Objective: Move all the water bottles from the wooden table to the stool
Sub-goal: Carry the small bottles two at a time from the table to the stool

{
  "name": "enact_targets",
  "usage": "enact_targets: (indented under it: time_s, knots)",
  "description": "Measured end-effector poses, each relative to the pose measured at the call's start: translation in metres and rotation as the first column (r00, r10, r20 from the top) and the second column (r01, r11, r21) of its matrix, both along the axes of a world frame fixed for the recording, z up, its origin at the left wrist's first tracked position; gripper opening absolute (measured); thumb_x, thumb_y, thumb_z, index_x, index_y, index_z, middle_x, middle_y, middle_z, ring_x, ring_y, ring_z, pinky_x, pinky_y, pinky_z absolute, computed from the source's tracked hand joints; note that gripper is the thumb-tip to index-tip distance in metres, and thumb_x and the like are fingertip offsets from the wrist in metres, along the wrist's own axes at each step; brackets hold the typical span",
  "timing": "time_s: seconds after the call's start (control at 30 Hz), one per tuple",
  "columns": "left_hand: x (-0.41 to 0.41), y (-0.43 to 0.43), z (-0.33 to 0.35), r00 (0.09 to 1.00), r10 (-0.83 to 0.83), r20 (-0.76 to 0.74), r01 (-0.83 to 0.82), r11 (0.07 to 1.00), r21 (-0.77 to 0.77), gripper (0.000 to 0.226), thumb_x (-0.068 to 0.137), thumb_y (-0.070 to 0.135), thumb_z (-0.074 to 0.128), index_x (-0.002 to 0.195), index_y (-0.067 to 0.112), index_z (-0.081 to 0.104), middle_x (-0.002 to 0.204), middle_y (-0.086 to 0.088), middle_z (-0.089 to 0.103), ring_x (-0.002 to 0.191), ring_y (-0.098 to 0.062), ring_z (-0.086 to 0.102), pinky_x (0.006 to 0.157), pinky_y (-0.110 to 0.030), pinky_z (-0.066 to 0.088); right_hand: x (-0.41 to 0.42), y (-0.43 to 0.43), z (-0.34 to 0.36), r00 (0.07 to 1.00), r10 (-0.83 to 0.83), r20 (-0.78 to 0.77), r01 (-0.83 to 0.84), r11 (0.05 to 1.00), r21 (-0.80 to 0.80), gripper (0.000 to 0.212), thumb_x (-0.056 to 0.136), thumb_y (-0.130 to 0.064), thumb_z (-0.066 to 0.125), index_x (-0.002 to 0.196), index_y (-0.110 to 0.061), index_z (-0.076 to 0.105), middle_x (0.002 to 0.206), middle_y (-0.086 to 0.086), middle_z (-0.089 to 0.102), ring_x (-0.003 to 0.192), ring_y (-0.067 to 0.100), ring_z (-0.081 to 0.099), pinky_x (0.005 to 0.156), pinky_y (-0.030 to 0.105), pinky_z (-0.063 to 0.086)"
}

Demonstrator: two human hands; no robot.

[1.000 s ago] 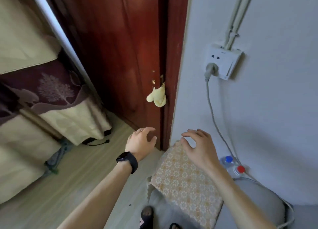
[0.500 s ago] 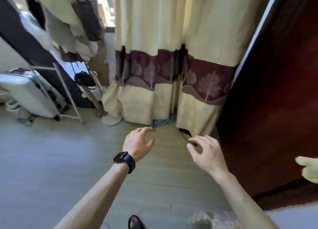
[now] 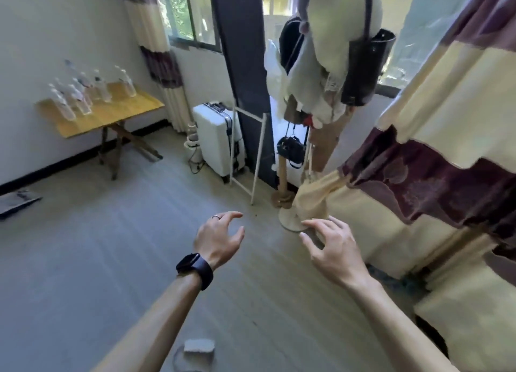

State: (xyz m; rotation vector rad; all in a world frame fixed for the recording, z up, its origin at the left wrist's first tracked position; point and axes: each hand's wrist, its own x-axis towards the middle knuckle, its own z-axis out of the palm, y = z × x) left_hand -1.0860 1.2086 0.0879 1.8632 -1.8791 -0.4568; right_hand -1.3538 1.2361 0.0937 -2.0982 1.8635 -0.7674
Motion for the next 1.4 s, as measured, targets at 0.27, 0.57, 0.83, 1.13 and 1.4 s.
enact_targets:
  time_s: [0.27,0.57,0.83,1.13,1.4]
  knots:
    - [0.087,-0.127,0.006,0.973,0.232,0.005,-0.232,0.973,-0.012,0.038,0.092,0.042,0.059,0.128,0.031,0.061,0.129,0.004,0.064,0.118,-0.017,0.057,0.095,-0.030,0.046,0.091,-0.203,0.003,0.969,0.248,-0.003,-0.248,0.968,-0.029,0.033,0.089,-0.049,0.061,0.118,-0.034,0.068,0.115,-0.015,0.069,0.129,0.018,0.048,0.115,0.036,0.033]
    - [0.172,-0.283,0.032,0.857,0.515,0.016,-0.515,0.857,-0.029,0.036,0.093,0.039,0.058,0.128,0.031,0.061,0.129,0.002,0.063,0.121,-0.020,0.056,0.099,-0.032,0.042,0.195,-0.429,0.022,0.870,0.493,-0.019,-0.493,0.870,-0.006,0.041,0.091,-0.056,0.055,0.127,-0.039,0.061,0.130,-0.016,0.062,0.138,0.018,0.037,0.114,0.035,0.034]
    - [0.308,-0.394,0.061,0.745,0.665,-0.049,-0.665,0.735,-0.131,0.032,0.092,0.038,0.060,0.124,0.033,0.061,0.129,0.004,0.062,0.122,-0.019,0.053,0.097,-0.033,0.045,0.347,-0.578,0.055,0.792,0.610,0.018,-0.607,0.791,-0.081,0.038,0.092,-0.049,0.060,0.126,-0.035,0.063,0.126,-0.010,0.065,0.136,0.021,0.039,0.112,0.028,0.030]
    - [0.489,-0.541,0.058,0.737,0.669,-0.097,-0.676,0.727,-0.123,0.033,0.091,0.037,0.061,0.123,0.032,0.062,0.127,0.003,0.062,0.121,-0.020,0.054,0.096,-0.030,0.044,0.533,-0.721,0.048,0.771,0.636,0.031,-0.634,0.772,-0.045,0.039,0.091,-0.049,0.061,0.127,-0.036,0.061,0.129,-0.010,0.064,0.133,0.020,0.042,0.110,0.031,0.035]
    - [0.614,-0.669,0.057,0.754,0.647,-0.115,-0.657,0.746,-0.109,0.032,0.092,0.036,0.062,0.124,0.030,0.062,0.125,0.003,0.063,0.121,-0.019,0.053,0.099,-0.031,0.042,0.666,-0.850,0.050,0.769,0.637,0.052,-0.633,0.770,-0.085,0.039,0.090,-0.047,0.063,0.127,-0.035,0.061,0.127,-0.011,0.064,0.134,0.021,0.042,0.111,0.034,0.035]
